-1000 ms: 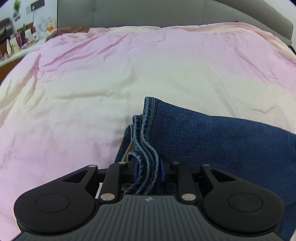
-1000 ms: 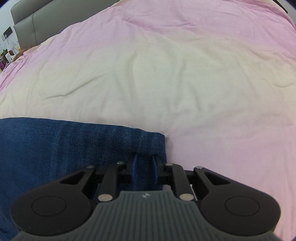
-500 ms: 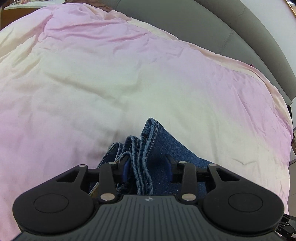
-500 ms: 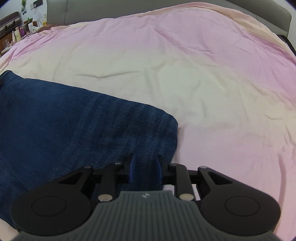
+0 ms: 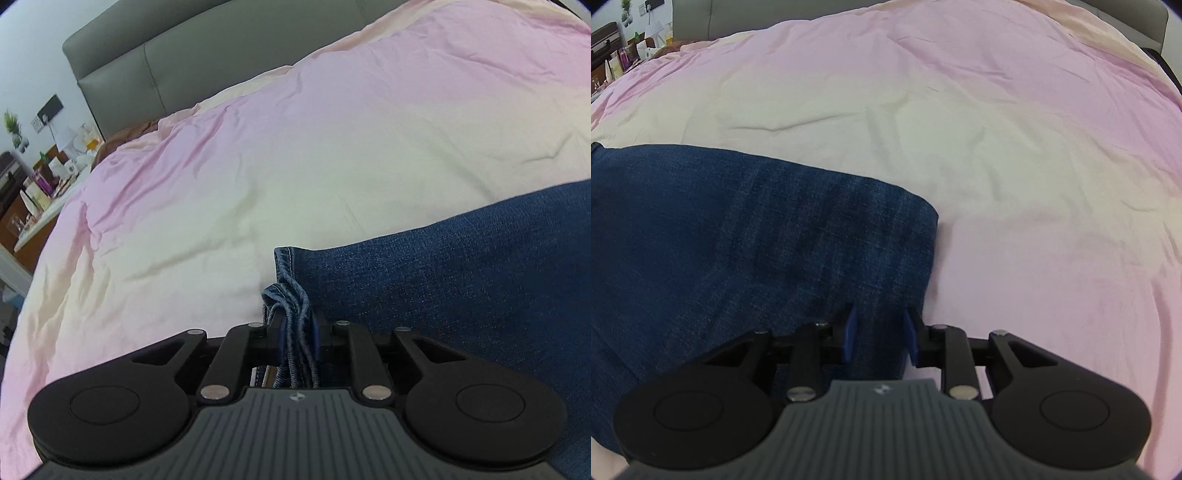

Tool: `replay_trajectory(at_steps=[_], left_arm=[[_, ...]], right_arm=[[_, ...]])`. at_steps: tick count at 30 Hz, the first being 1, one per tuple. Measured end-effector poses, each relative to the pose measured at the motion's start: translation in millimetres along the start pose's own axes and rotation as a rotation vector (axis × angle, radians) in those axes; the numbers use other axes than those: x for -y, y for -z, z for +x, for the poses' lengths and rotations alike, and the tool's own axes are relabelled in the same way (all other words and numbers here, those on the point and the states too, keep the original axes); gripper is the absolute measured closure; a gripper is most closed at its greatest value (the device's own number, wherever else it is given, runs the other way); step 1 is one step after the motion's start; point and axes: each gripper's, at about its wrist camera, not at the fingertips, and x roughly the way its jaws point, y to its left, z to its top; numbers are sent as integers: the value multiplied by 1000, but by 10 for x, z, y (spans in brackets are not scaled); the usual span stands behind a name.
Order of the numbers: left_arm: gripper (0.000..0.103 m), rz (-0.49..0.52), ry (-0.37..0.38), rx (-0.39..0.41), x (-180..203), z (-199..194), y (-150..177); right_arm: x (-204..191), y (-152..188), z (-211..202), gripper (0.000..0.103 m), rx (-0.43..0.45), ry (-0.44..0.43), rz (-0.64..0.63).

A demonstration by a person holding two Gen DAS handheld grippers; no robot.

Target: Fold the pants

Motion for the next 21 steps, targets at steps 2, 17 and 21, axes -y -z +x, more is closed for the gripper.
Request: replay_trajectory(at_steps=[2,17,21], left_arm=[[71,35,-25,-8,9,-74,5],[57,-102,-23,-7,90,-685,486],[59,-163,-57,-97,33,-390,646]], right_arm=[[23,53,-101,81,-4,28,-30],[-316,756,-548,78,44,-52,-92],[-279,825,-400,78,37,-67,-59]])
